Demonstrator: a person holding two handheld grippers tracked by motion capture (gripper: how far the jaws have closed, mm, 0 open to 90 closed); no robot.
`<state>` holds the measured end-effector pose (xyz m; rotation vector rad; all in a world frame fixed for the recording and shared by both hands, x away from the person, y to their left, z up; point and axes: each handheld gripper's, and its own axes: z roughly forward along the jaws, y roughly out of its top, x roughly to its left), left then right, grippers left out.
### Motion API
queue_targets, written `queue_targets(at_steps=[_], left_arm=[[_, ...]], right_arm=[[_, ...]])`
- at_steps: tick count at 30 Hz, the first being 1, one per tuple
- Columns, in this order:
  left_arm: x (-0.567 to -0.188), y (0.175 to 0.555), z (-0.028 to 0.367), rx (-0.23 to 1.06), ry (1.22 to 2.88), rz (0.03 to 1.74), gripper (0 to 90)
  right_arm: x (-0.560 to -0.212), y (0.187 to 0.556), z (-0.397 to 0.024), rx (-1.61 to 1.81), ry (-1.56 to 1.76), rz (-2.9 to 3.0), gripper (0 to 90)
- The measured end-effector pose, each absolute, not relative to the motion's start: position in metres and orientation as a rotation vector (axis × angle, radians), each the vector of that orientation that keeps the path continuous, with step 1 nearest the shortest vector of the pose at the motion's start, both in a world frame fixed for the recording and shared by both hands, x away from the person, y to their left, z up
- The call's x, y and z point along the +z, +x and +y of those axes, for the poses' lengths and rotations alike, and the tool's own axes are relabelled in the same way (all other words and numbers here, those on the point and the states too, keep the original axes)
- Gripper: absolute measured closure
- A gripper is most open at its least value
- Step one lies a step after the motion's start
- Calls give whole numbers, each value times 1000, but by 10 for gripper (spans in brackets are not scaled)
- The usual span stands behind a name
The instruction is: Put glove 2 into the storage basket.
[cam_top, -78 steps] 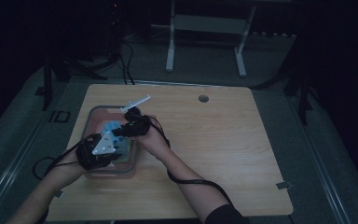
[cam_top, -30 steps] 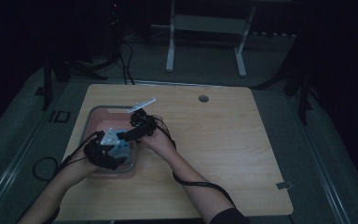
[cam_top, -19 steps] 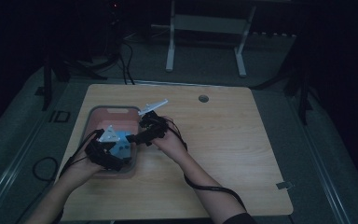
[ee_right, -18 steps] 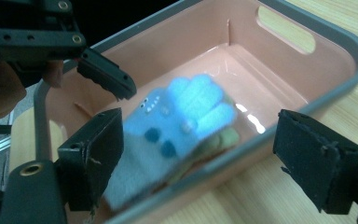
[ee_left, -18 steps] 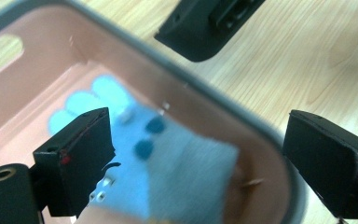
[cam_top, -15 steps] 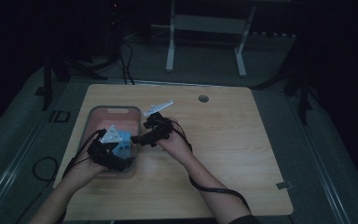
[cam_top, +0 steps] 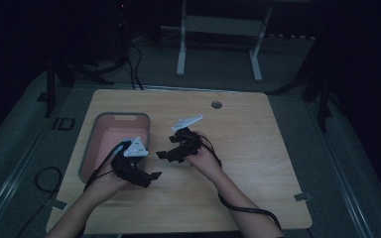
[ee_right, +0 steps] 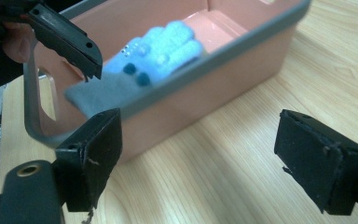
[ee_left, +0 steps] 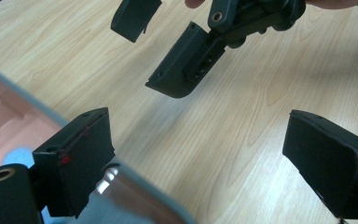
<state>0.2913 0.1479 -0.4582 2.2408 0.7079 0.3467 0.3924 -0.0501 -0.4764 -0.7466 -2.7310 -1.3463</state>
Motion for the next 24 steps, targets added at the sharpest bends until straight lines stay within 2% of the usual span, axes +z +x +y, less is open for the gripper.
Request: queue_targets(at_steps=[9, 11, 24], left_arm=[[-463, 287, 122, 301, 2244, 660, 75], [-465, 286, 115, 284, 2254, 648, 20], [-484, 280, 82, 241, 2264, 560, 20]], right_arm=[[-484, 391, -79, -1352, -777, -2739, 146], [-486, 389, -84, -1354, -782, -2734, 146], [-500, 381, -116, -1330, -810, -2756, 146]])
